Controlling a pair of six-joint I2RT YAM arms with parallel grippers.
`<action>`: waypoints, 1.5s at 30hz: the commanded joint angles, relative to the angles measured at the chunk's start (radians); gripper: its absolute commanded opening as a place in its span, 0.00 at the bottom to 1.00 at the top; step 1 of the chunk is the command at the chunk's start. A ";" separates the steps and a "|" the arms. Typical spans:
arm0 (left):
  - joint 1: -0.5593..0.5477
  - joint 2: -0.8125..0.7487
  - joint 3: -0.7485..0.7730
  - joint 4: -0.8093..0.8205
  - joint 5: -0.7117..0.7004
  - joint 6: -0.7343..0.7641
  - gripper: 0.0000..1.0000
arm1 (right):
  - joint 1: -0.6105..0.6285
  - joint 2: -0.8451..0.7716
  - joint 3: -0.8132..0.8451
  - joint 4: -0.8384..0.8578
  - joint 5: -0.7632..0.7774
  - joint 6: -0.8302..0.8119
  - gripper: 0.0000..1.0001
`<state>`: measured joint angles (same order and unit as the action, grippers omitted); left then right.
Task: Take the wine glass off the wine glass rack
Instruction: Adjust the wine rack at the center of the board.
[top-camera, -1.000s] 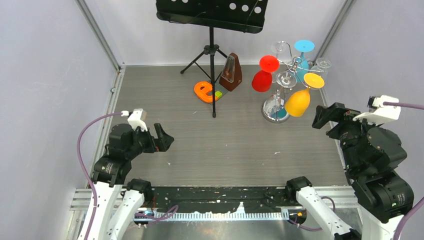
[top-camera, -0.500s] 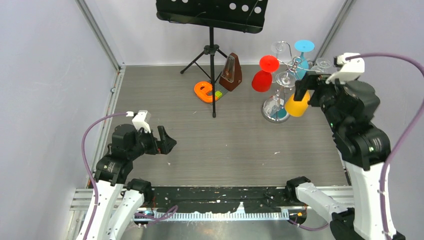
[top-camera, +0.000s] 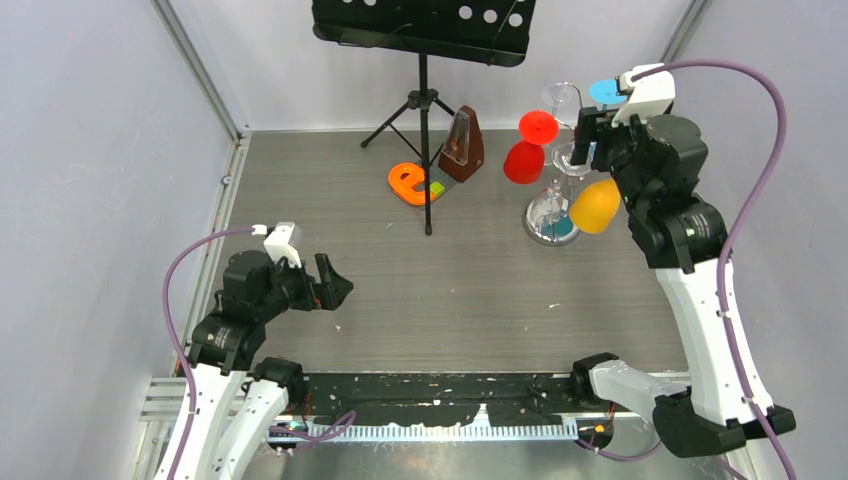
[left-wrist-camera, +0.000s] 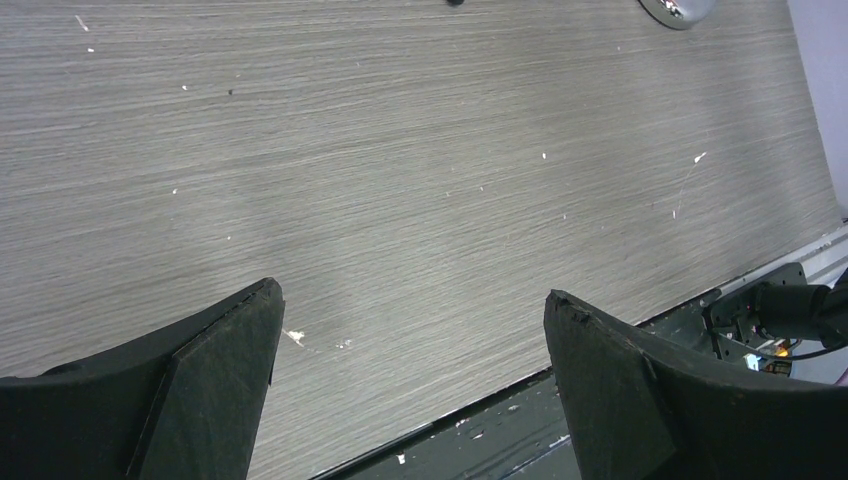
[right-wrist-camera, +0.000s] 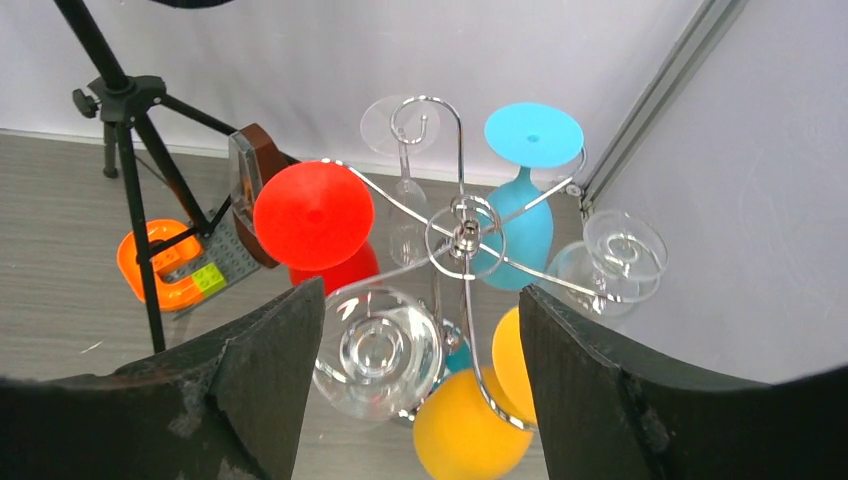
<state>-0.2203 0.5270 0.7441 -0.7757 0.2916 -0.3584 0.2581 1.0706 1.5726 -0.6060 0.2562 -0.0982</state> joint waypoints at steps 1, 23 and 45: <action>-0.002 -0.022 -0.002 0.035 0.011 0.015 0.99 | -0.011 0.047 0.028 0.118 0.030 -0.051 0.76; -0.014 -0.034 -0.007 0.031 0.002 0.014 0.99 | -0.174 0.255 0.100 0.127 -0.119 0.066 0.58; -0.017 -0.027 -0.007 0.030 -0.002 0.013 0.99 | -0.216 0.329 0.085 0.159 -0.168 0.075 0.54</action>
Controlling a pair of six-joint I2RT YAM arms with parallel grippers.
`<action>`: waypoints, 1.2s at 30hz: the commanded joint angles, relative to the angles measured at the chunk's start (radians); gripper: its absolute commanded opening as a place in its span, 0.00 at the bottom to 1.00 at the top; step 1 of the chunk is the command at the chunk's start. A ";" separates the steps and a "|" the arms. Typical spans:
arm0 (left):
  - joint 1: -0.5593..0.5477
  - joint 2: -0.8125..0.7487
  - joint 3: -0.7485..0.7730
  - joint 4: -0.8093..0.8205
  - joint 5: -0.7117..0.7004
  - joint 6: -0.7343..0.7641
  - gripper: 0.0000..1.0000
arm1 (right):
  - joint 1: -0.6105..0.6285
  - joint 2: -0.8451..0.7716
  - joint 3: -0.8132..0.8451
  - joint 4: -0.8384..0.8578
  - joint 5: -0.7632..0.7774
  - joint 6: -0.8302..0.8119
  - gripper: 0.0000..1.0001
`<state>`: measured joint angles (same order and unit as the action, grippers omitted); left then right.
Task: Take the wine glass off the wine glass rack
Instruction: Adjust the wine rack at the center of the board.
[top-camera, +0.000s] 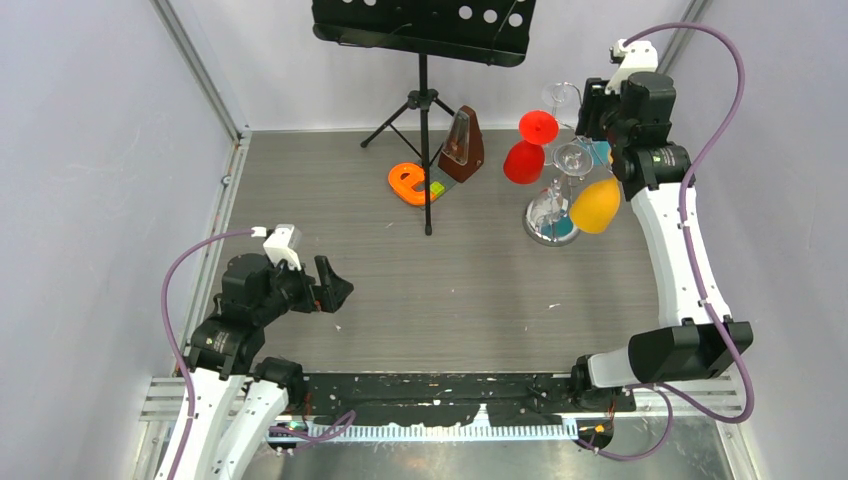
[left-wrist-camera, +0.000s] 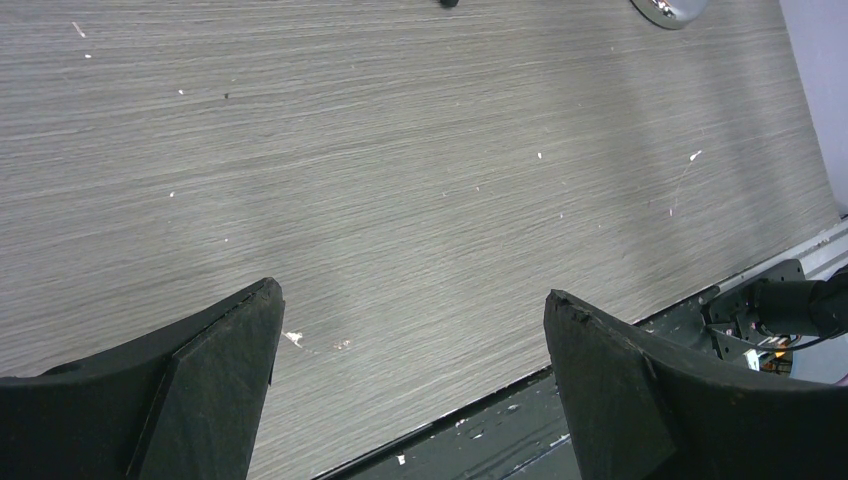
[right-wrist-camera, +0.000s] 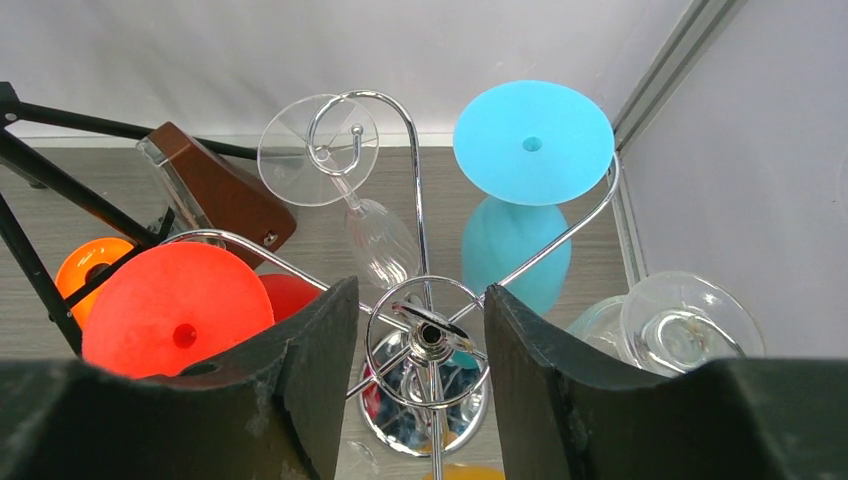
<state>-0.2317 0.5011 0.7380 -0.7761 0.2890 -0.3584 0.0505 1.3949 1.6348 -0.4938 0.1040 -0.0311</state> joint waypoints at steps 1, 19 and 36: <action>-0.005 0.002 0.000 0.031 0.001 0.013 0.99 | -0.009 0.007 0.022 0.046 -0.016 0.009 0.53; -0.010 0.006 0.000 0.029 0.001 0.013 0.99 | -0.015 -0.003 -0.037 0.051 -0.031 0.025 0.39; -0.014 0.003 0.000 0.028 -0.004 0.013 0.99 | -0.015 -0.043 -0.077 0.052 -0.070 0.049 0.06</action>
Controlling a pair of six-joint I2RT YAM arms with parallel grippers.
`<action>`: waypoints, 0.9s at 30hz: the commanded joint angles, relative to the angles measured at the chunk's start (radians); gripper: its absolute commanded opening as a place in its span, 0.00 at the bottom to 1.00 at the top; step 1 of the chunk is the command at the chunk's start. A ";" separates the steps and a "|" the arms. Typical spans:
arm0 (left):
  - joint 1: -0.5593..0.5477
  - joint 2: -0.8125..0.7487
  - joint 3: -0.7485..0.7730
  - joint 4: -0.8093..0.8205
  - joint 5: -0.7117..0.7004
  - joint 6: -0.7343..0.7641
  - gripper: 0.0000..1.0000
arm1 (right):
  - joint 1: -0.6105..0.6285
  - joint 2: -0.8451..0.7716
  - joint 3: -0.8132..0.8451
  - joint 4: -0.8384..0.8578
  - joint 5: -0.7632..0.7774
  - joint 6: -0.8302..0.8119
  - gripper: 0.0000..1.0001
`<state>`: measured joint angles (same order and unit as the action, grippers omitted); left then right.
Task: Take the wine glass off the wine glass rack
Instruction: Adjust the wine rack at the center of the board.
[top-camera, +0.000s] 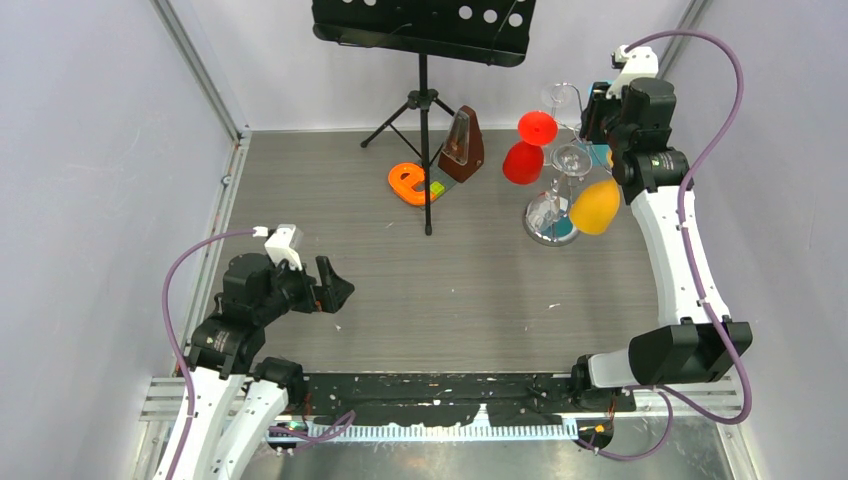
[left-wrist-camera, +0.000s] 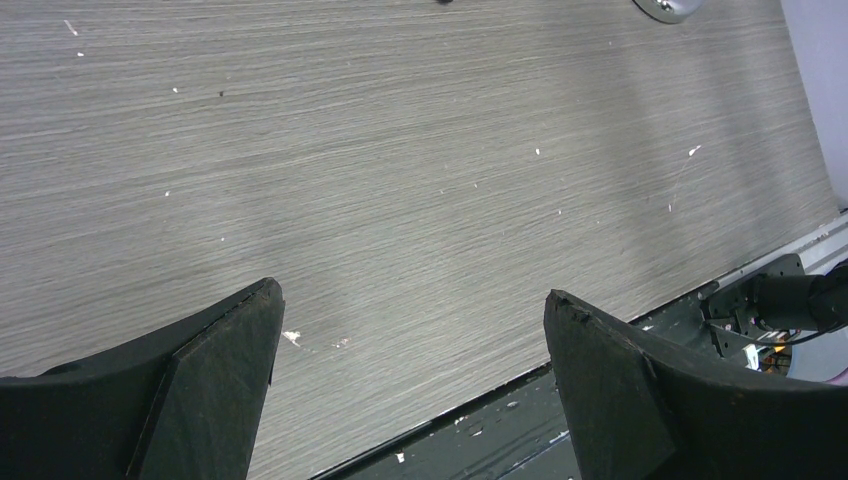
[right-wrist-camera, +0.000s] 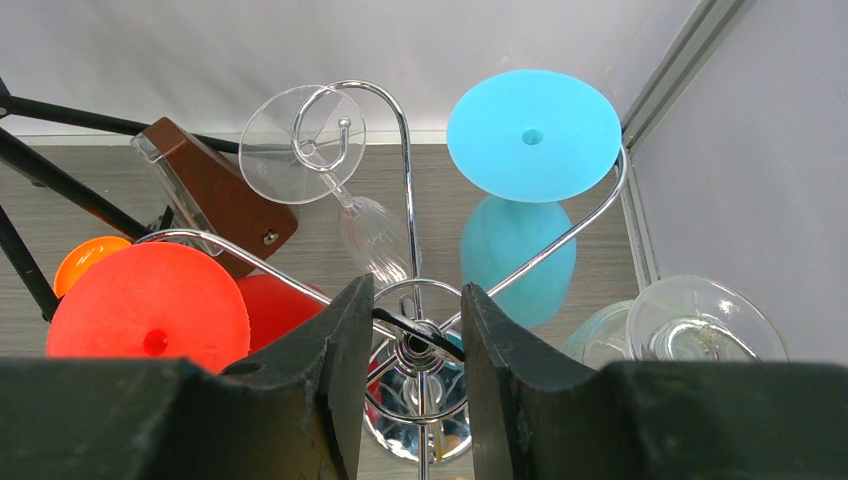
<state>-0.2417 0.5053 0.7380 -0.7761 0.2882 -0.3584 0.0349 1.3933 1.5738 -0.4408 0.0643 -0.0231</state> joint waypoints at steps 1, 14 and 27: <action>-0.004 -0.001 0.000 0.028 -0.004 0.014 0.99 | 0.000 -0.044 -0.019 0.002 -0.035 0.049 0.06; -0.007 -0.005 0.000 0.027 -0.006 0.014 0.99 | 0.001 -0.065 -0.021 0.016 -0.051 0.129 0.06; -0.009 -0.006 0.001 0.025 -0.011 0.014 0.99 | 0.011 -0.032 0.023 0.006 0.042 0.233 0.06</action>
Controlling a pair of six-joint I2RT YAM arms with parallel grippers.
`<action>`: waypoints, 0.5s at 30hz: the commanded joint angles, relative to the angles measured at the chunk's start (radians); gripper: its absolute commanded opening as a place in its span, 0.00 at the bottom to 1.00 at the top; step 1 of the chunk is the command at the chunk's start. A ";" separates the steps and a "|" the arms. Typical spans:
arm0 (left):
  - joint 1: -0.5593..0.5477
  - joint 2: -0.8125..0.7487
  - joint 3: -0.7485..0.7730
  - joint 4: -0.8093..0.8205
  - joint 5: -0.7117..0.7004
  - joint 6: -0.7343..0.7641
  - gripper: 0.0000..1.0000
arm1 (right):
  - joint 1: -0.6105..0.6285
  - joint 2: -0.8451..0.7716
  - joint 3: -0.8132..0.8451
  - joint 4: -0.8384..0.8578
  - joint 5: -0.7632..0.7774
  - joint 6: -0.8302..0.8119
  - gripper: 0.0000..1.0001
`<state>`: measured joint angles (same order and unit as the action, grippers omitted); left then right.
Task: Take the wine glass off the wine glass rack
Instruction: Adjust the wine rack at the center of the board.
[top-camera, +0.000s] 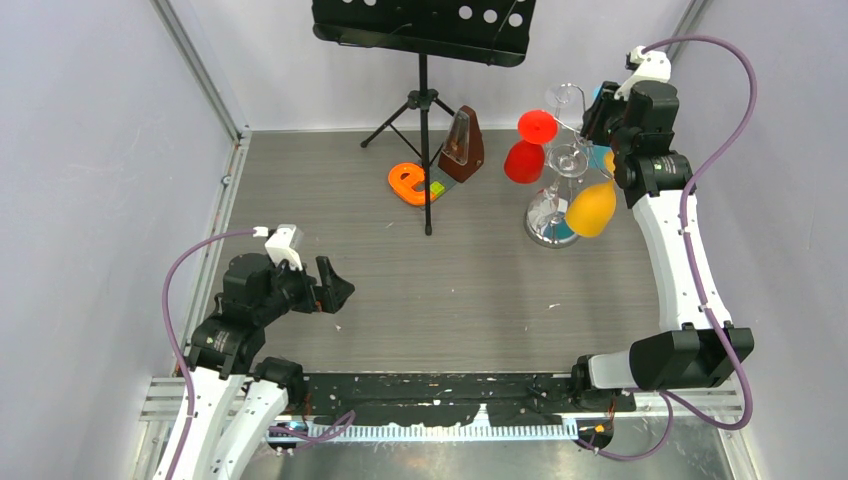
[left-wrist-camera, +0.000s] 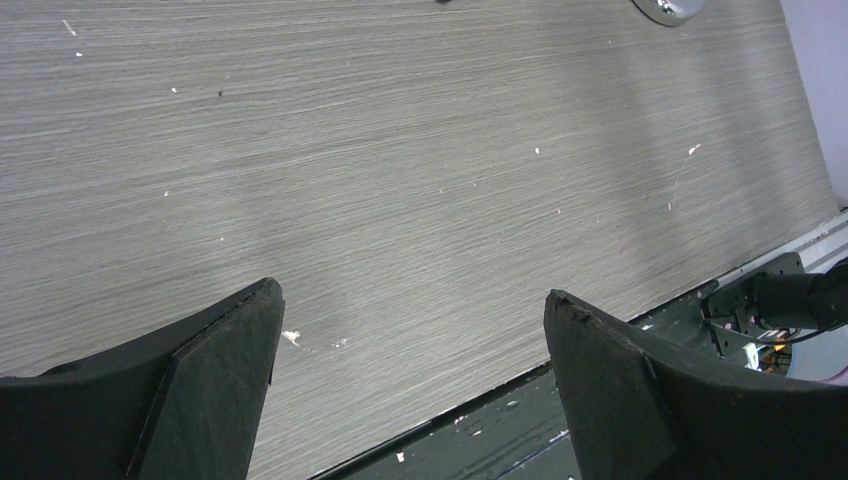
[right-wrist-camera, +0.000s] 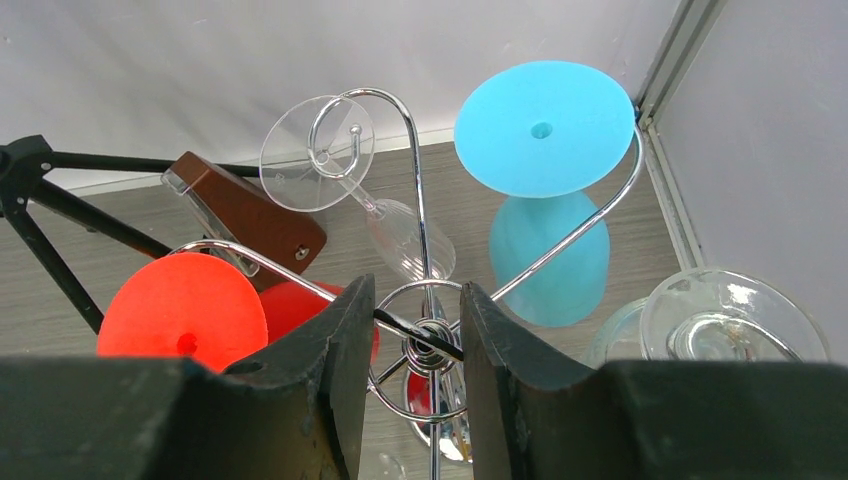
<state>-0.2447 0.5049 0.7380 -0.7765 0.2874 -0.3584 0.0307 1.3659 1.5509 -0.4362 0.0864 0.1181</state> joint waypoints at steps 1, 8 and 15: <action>-0.007 -0.005 0.001 0.025 -0.009 0.013 0.99 | 0.015 -0.002 0.048 -0.002 0.036 0.111 0.06; -0.007 -0.002 0.000 0.025 -0.010 0.014 0.99 | 0.021 0.018 0.088 -0.041 0.107 0.212 0.06; -0.007 0.004 0.000 0.024 -0.010 0.014 0.99 | 0.036 0.028 0.088 -0.040 0.119 0.193 0.06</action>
<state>-0.2478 0.5049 0.7380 -0.7765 0.2813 -0.3584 0.0517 1.3880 1.6009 -0.4992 0.1856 0.2699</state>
